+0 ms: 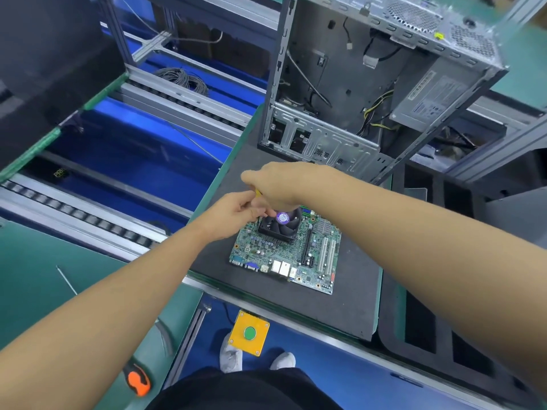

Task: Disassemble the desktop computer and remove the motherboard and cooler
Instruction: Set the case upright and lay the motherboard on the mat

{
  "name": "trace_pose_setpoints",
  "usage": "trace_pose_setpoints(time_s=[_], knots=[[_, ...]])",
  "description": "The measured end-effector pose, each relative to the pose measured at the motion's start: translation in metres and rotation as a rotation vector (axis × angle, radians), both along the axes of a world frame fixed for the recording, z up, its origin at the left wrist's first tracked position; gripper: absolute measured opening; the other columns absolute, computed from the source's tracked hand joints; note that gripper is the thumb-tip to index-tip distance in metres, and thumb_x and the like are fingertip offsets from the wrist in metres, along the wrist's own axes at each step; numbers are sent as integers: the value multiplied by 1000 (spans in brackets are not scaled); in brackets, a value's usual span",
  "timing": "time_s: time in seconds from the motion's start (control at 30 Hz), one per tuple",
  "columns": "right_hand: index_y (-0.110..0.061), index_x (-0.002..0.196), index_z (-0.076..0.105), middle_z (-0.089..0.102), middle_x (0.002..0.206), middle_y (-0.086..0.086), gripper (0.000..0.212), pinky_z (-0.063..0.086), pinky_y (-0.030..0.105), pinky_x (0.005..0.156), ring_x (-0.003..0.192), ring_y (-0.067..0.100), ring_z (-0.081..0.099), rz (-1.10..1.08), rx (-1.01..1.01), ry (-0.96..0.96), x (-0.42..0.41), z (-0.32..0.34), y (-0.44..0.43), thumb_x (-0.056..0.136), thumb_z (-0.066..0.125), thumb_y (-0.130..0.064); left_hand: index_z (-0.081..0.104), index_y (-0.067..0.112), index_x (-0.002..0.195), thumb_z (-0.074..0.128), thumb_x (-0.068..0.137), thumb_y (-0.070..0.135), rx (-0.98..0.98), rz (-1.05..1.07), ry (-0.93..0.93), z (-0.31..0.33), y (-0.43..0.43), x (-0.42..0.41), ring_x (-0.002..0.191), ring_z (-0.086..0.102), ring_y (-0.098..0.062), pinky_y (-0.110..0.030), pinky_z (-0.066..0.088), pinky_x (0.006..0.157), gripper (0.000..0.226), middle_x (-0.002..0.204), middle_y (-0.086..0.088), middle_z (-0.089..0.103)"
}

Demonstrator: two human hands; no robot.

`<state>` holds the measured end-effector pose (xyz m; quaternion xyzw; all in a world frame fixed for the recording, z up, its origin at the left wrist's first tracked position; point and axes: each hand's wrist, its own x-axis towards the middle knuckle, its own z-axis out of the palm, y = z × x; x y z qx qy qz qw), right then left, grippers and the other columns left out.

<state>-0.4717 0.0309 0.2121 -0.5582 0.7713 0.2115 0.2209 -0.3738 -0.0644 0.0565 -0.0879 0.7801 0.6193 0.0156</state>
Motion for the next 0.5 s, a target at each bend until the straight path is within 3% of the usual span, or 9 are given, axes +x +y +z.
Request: trace_pose_setpoints(time_s=[0.07, 0.13, 0.2, 0.23, 0.3, 0.37, 0.5], knots=[[-19, 129, 43, 59, 103, 7, 29, 34, 32, 54, 74, 25, 53, 11, 43, 82, 1, 4, -2, 102, 48, -29, 71, 39, 104, 56, 85, 52, -13, 34, 21, 2, 4, -1, 106, 67, -15, -47, 52, 99, 27, 103, 9, 75], [-21, 141, 42, 47, 88, 7, 38, 34, 32, 54, 67, 24, 43, 83, 121, 111, 5, 6, -5, 103, 43, -19, 72, 41, 98, 58, 81, 58, -43, 78, 0, 2, 4, -2, 102, 66, -30, -54, 51, 96, 28, 98, 0, 75], [-11, 125, 57, 51, 87, 8, 28, 32, 31, 51, 64, 23, 43, 111, 130, 123, 9, 4, -6, 100, 45, -13, 73, 43, 96, 61, 77, 65, -76, 90, -8, 0, 5, -4, 101, 64, -37, -58, 50, 95, 31, 101, -17, 71], [-9, 113, 61, 58, 92, 9, 21, 33, 31, 51, 64, 22, 45, 81, 105, 115, 10, 2, -5, 99, 46, -13, 72, 42, 97, 63, 76, 66, -86, 86, -6, 1, 5, -5, 102, 64, -37, -58, 50, 96, 34, 101, -18, 71], [-14, 104, 54, 60, 91, 5, 7, 32, 32, 49, 62, 17, 47, 46, 67, 83, 10, 1, -5, 99, 48, -14, 71, 37, 101, 65, 72, 69, -93, 62, -36, 4, 5, -6, 104, 65, -33, -54, 50, 97, 43, 101, -11, 73], [-19, 104, 42, 48, 84, 0, 15, 31, 33, 51, 65, 16, 47, 86, 50, 40, 8, 3, -3, 97, 50, -9, 70, 35, 104, 66, 70, 69, -45, 39, -89, 8, 2, -6, 105, 67, -22, -49, 51, 98, 48, 105, -2, 73], [-23, 103, 36, 50, 100, 6, 29, 35, 34, 54, 68, 19, 49, 127, 48, -2, 1, 5, 2, 92, 54, -3, 68, 52, 99, 58, 91, 45, 31, -8, -57, 10, -1, -1, 106, 66, -5, -32, 52, 93, 15, 106, 15, 73]])
